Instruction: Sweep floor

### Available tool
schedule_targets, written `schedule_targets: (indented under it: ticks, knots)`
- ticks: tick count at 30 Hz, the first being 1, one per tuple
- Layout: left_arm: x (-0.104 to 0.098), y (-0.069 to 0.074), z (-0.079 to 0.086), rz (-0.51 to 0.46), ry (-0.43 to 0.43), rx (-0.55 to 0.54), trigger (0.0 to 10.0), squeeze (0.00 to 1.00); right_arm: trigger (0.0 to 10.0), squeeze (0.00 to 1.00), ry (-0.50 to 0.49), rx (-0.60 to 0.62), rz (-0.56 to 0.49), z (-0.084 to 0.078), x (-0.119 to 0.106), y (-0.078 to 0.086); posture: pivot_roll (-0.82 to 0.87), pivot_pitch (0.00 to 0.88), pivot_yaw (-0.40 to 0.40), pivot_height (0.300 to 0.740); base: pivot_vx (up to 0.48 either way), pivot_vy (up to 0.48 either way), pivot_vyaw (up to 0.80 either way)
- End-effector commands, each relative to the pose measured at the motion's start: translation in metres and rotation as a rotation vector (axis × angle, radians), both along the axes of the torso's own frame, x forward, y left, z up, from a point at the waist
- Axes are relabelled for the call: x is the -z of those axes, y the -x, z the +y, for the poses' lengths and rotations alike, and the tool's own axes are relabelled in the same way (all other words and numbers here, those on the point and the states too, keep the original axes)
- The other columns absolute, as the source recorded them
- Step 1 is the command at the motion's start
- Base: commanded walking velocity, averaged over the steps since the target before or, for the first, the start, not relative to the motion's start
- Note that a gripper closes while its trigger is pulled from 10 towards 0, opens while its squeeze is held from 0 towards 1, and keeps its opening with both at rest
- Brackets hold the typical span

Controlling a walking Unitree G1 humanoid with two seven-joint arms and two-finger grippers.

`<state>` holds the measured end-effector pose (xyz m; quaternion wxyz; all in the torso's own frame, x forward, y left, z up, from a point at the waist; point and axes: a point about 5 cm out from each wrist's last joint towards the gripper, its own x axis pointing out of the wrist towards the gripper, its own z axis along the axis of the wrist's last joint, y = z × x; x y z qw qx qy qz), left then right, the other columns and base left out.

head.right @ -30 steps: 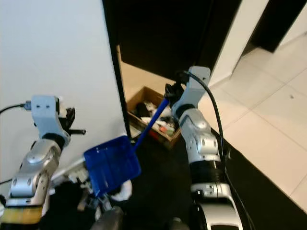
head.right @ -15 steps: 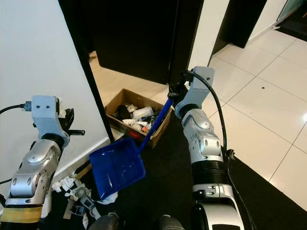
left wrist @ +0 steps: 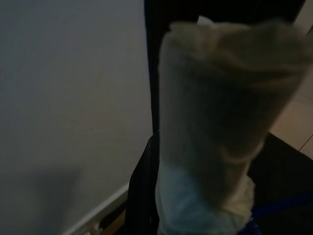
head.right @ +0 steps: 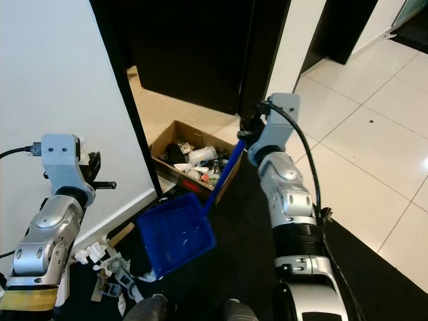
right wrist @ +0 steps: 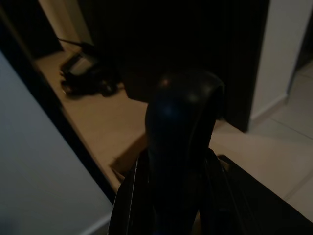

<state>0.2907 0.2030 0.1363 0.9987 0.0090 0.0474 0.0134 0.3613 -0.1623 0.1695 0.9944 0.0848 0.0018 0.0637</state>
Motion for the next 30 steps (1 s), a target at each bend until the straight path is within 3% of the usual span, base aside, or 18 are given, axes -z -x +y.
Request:
schedule_targets:
  ticks: [1, 9, 16, 18, 25, 28, 30]
  knots:
    - [0.004, 0.0, 0.007, -0.001, 0.016, -0.025, 10.0, 0.0, 10.0, 0.0, -0.008, -0.012, -0.03, 0.0, -0.005, -0.004, 0.09, 0.152, 0.022, 0.74, 0.0, 0.0, 0.0]
    - [0.01, 0.009, 0.026, -0.037, 0.056, -0.08, 10.0, 0.0, 10.0, 0.0, 0.032, -0.015, 0.036, -0.003, 0.016, -0.005, 0.11, 0.187, 0.014, 0.74, 0.0, 0.0, 0.0]
    - [0.014, 0.015, 0.028, -0.035, 0.071, -0.081, 10.0, 0.0, 10.0, 0.0, 0.076, -0.029, 0.01, 0.001, 0.009, -0.011, 0.11, 0.205, 0.011, 0.74, 0.0, 0.0, 0.0]
    - [0.017, 0.018, 0.026, -0.028, 0.059, -0.074, 10.0, 0.0, 10.0, 0.0, 0.078, -0.021, -0.025, -0.005, -0.005, -0.013, 0.1, 0.209, 0.007, 0.74, 0.0, 0.0, 0.0]
    - [0.023, 0.02, 0.023, -0.01, 0.058, -0.059, 10.0, 0.0, 10.0, 0.0, 0.113, 0.021, -0.04, -0.026, -0.013, -0.01, 0.08, 0.217, 0.008, 0.74, 0.0, 0.0, 0.0]
    - [0.026, 0.019, 0.021, -0.002, 0.064, -0.055, 10.0, 0.0, 10.0, 0.0, 0.135, 0.048, -0.012, -0.038, -0.006, -0.008, 0.07, 0.222, 0.012, 0.74, 0.0, 0.0, 0.0]
    - [0.027, 0.018, 0.021, -0.01, 0.066, -0.058, 10.0, 0.0, 10.0, 0.0, 0.139, 0.047, 0.012, -0.037, 0.002, -0.007, 0.07, 0.223, 0.013, 0.74, 0.0, 0.0, 0.0]
